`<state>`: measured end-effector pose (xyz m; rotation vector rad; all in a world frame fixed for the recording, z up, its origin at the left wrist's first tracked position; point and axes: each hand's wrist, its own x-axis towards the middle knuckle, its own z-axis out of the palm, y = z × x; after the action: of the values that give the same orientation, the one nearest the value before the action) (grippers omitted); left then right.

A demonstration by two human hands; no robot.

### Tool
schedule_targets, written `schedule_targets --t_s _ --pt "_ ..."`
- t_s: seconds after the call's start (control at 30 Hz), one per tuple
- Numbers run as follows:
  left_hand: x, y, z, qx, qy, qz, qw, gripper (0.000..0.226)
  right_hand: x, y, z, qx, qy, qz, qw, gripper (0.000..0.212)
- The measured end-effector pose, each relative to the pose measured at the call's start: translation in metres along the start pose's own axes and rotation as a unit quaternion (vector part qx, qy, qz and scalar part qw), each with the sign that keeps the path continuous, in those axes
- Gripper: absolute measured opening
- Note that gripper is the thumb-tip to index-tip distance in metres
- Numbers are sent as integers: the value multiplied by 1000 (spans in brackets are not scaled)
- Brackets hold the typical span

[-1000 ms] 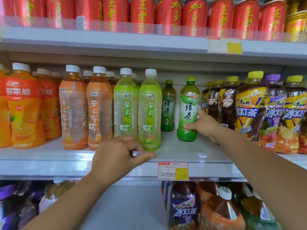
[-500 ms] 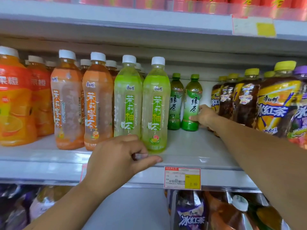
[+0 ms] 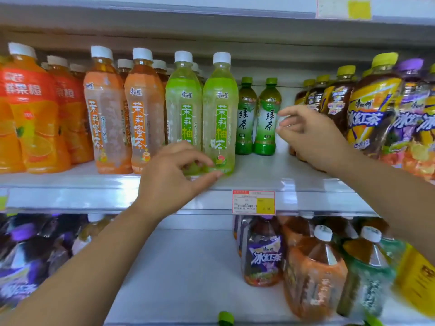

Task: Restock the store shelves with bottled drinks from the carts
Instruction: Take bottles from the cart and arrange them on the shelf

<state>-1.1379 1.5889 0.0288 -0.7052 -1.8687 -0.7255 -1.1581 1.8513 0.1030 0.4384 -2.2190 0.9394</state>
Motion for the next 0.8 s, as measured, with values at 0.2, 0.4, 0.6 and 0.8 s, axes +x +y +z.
schedule_targets --t_s 0.2,0.4,0.6,0.8 --pt "-54 47 12 -48 -79 38 995 23 -130 -8 -34 55 -86 -1 995 22" --pt "-166 41 55 -101 -336 -98 931 41 -216 46 -11 -31 -284 122 950 18" --pt "-236 27 69 -90 -383 -210 895 62 -257 82 49 -85 -439 203 871 58" --pt "-260 34 73 -144 -302 -349 875 65 -265 80 84 -126 -465 225 847 83"
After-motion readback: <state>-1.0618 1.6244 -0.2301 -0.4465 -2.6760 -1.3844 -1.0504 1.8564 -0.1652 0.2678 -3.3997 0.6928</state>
